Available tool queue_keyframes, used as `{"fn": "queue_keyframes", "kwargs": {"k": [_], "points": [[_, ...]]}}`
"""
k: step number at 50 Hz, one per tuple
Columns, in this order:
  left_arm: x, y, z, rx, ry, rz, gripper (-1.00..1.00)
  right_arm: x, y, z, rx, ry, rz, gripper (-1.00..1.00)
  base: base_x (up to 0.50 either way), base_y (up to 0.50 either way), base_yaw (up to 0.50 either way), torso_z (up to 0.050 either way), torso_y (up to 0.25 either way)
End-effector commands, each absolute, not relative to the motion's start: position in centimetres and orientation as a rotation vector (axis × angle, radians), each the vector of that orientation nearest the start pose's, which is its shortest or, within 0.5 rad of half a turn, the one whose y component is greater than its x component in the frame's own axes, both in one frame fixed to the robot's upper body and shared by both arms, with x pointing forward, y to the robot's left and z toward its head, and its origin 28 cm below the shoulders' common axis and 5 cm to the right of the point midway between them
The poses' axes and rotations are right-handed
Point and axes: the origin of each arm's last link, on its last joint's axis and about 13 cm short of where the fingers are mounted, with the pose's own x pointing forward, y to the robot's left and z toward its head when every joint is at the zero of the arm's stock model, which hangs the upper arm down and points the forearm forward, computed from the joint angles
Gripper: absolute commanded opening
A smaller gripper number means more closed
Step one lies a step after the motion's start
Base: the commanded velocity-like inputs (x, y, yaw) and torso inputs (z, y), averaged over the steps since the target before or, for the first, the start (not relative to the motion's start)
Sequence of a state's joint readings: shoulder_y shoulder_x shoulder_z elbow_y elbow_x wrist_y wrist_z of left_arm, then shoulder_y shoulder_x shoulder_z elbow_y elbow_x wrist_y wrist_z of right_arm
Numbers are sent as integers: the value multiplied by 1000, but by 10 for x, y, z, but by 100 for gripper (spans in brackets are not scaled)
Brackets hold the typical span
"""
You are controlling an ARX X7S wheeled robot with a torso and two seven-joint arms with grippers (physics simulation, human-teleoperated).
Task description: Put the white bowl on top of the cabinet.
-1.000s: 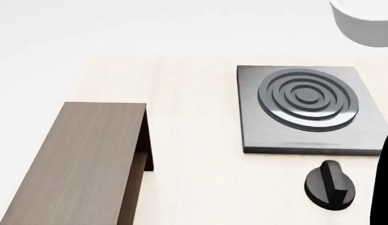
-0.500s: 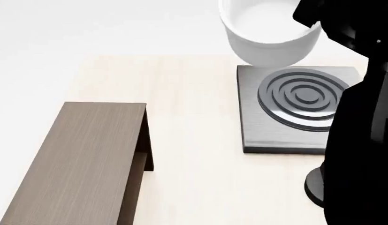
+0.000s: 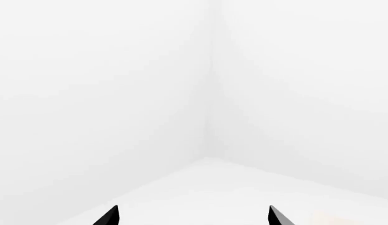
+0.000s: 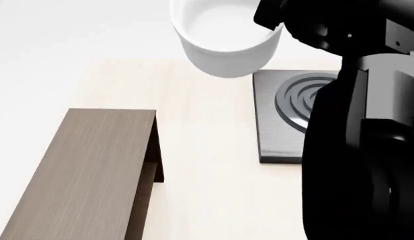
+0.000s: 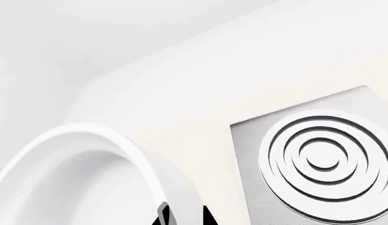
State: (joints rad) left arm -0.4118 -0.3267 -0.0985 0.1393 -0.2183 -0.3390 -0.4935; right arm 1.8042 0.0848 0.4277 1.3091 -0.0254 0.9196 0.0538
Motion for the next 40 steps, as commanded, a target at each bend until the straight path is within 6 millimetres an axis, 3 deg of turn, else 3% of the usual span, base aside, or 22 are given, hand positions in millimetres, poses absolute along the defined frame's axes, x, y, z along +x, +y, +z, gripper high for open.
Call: {"fn": "queue_keyframes", "kwargs": {"k": [1,25,35,40], "points": [[285,299,140,29,-249,586,100,405,-98,356,452,399,191,-100,0,0,0,0,0],[285,299,140,35,-248,588,100,400,-73,368,358,371,355,-100,0,0,0,1,1],[285,298,140,38,-248,589,100,384,-57,358,323,395,439,-100,0,0,0,0,0],[285,298,140,38,-247,588,100,367,-50,358,330,394,490,-100,0,0,0,0,2]]}}
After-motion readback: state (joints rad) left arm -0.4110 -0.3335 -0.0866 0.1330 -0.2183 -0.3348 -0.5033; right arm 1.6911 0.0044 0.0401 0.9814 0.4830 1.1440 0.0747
